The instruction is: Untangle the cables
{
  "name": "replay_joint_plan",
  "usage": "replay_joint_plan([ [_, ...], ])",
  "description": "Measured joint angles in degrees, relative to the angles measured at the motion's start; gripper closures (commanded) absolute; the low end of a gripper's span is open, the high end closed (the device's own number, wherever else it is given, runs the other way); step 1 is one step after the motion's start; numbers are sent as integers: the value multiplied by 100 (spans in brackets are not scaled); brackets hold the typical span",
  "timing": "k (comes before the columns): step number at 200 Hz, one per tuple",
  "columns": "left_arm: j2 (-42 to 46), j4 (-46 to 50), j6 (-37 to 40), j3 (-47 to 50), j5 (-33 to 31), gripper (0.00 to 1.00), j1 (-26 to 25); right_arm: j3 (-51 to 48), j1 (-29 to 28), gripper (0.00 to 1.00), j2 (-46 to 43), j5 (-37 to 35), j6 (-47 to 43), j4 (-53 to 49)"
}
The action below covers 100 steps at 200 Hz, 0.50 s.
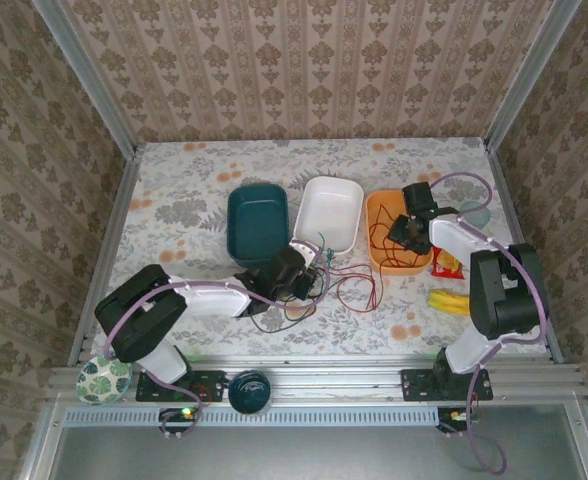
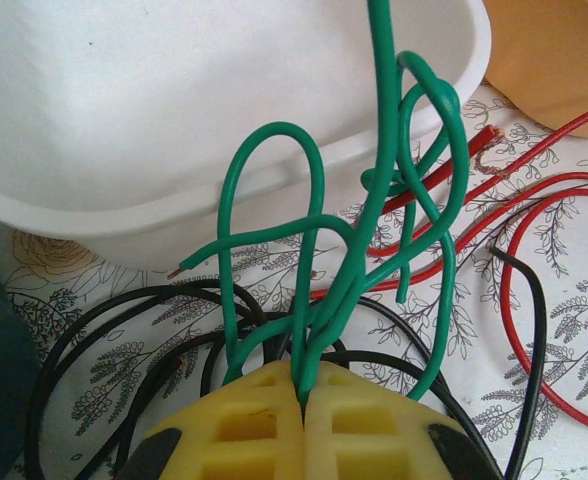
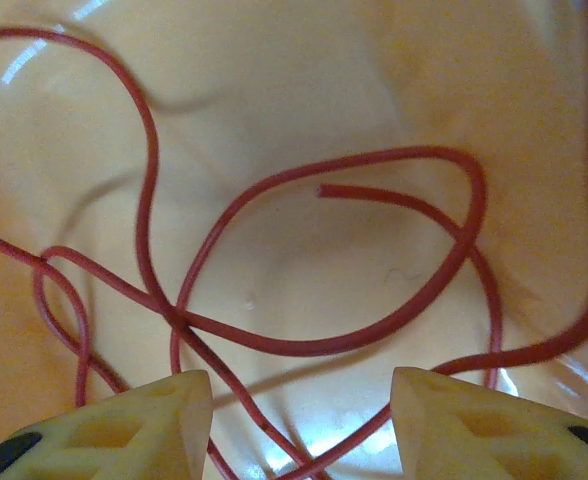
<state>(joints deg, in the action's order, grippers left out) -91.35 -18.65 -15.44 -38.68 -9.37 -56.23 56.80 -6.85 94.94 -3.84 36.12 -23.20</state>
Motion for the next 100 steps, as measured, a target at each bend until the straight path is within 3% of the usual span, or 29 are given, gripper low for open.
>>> replay_joint_plan([
  [100,-7,114,0,-57,-11,100,0,249,-409,52,673,975,-466,446],
])
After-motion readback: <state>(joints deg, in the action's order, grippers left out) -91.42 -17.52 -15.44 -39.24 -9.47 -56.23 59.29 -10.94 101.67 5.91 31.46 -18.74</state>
